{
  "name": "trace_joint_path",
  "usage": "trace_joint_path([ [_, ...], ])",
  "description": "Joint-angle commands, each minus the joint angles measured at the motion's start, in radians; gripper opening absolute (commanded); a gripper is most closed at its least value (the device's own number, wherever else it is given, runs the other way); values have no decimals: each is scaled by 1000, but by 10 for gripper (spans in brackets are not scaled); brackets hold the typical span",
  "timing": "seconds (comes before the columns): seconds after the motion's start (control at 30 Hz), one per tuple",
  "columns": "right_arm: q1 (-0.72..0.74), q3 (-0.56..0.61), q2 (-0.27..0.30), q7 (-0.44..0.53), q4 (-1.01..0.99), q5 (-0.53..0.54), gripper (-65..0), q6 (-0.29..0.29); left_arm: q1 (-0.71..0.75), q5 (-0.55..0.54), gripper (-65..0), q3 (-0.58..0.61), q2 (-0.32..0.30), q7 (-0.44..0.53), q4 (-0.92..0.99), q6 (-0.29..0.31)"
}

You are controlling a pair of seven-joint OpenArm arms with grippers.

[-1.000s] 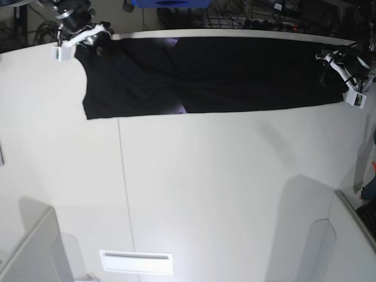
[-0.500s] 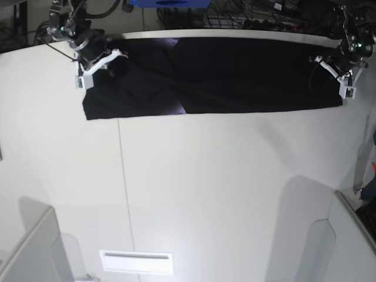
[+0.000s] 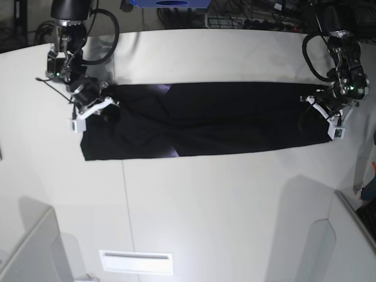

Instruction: Fold the T-shirt properly

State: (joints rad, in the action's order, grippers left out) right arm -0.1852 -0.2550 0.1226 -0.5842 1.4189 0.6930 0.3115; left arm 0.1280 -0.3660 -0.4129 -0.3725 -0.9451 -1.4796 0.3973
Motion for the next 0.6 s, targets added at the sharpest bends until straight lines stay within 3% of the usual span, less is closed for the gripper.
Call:
trace_joint_path([
  [0.0,-9,-5,12,-32,24,-39,-650,-28,-6,-3,-650,-25,-6,-24,-51,15],
  [0.23,-27,-5,1,-105,202,-34,-650,-28,-41,-5,-650,-99,-9,-65,-261,15],
  [0.33,-56,1,1,-135,320,-34,-650,-28,-40,-12,-650,-191,-3,-113,-296,18],
  [0.47,-116,4,-1,-144,486,-34,-650,-27,-18,-167,-650,-357,19,-113,-229,18],
  [0.57,-155,26,-1,-144,561,-34,-650,-25,5,-318,-337,-409,14,-101,-111,18],
])
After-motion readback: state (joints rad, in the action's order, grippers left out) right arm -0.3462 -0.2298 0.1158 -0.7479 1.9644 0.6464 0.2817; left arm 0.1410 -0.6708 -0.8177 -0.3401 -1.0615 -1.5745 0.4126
